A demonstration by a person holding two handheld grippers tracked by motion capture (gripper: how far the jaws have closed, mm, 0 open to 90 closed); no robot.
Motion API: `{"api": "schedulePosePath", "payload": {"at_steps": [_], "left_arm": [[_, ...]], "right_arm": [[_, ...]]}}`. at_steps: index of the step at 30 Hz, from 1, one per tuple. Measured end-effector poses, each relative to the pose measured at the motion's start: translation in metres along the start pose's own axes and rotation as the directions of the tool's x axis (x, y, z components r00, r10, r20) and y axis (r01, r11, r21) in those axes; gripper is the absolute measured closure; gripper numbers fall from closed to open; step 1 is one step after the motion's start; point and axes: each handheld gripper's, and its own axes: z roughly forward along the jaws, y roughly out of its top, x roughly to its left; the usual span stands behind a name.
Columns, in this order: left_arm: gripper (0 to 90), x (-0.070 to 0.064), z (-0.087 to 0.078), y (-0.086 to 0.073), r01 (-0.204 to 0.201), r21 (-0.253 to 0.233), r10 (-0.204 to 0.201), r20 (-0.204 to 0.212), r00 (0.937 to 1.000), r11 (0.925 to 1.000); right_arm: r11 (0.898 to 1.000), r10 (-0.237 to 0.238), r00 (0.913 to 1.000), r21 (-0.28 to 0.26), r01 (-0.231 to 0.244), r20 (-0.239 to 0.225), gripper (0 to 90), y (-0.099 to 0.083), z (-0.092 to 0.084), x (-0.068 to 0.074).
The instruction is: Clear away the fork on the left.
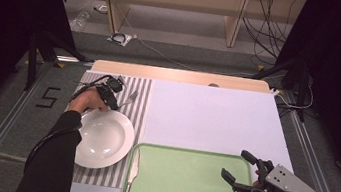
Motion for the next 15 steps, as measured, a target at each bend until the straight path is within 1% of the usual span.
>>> {"api": "schedulePosePath", "payload": {"at_steps": [2,5,7,9,11,12,13,15], "left_arm": [[82.6,0.001,0.0,-0.001,-0.005,-0.008,0.005,0.002,1.0,1.0],[83.0,0.001,0.0,-0.002,-0.005,-0.014,0.005,-0.006,1.0,0.9999],[83.2,0.001,-0.001,-0.001,-0.012,-0.012,0.011,-0.044,0.999,0.9999],[83.3,0.001,-0.002,-0.002,-0.019,-0.031,0.017,-0.063,0.9979,0.9993],[83.4,0.003,-0.005,-0.002,-0.01,-0.05,0.006,-0.087,0.9962,0.9987],[83.4,0.004,-0.006,-0.002,-0.005,-0.052,0.0,-0.092,0.9958,0.9987],[83.4,0.004,-0.008,-0.002,-0.011,-0.048,0.006,-0.104,0.9946,0.9988],[83.3,0.006,-0.01,-0.003,-0.004,-0.056,-0.002,-0.121,0.9927,0.9984]], "right_arm": [[1.0,0.0,1.0,0.003,0.0,0.001,16.0,0.0,0.0,0.0],[1.0,0.001,1.0,0.0,-0.001,0.001,16.0,0.0,0.0,0.0],[1.0,0.0,1.0,0.001,0.0,0.002,16.1,0.0,0.0,-0.001],[1.0,0.001,1.0,0.0,-0.001,0.001,16.0,0.0,0.0,0.0],[1.0,0.0,1.0,-0.002,0.0,0.001,16.1,0.0,0.0,0.0],[1.0,0.001,1.0,-0.001,-0.001,0.0,16.0,0.0,0.0,0.0],[1.0,0.0,1.0,0.0,0.0,0.001,16.1,0.0,0.0,0.0],[1.0,0.001,1.0,-0.001,-0.001,0.0,16.1,0.0,0.001,0.0]]}}
